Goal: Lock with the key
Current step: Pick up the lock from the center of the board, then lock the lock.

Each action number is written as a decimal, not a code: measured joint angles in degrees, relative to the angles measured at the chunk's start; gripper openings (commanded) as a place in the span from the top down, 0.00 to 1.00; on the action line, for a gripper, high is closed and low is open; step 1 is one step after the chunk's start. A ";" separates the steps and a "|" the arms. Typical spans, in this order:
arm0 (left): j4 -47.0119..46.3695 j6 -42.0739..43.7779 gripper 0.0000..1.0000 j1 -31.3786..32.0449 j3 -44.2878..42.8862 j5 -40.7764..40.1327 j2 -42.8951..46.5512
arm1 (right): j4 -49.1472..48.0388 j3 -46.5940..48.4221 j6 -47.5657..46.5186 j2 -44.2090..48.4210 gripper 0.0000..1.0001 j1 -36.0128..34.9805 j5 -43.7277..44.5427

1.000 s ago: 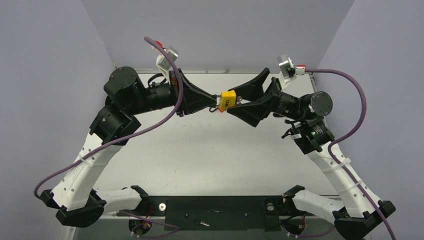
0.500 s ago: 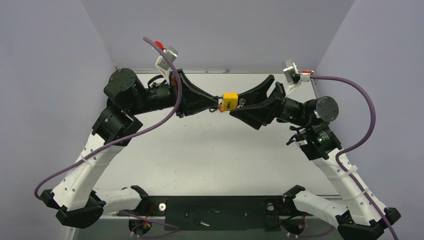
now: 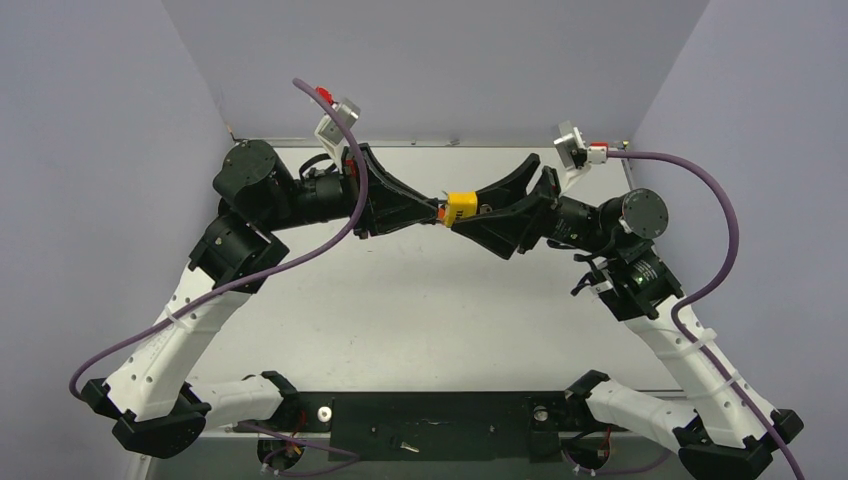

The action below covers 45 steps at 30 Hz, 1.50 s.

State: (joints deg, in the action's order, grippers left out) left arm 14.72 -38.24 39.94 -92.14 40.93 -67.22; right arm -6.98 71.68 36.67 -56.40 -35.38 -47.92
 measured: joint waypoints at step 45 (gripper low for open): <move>9.81 8.70 0.69 -0.31 -1.42 -3.76 1.03 | 14.12 0.22 -2.43 4.66 1.00 -0.85 10.67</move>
State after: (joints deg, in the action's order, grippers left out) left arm 24.53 -29.54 39.64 -93.56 37.17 -66.19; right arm 7.14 71.90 34.24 -51.75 -36.23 -37.26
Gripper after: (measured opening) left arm 0.314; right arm 0.324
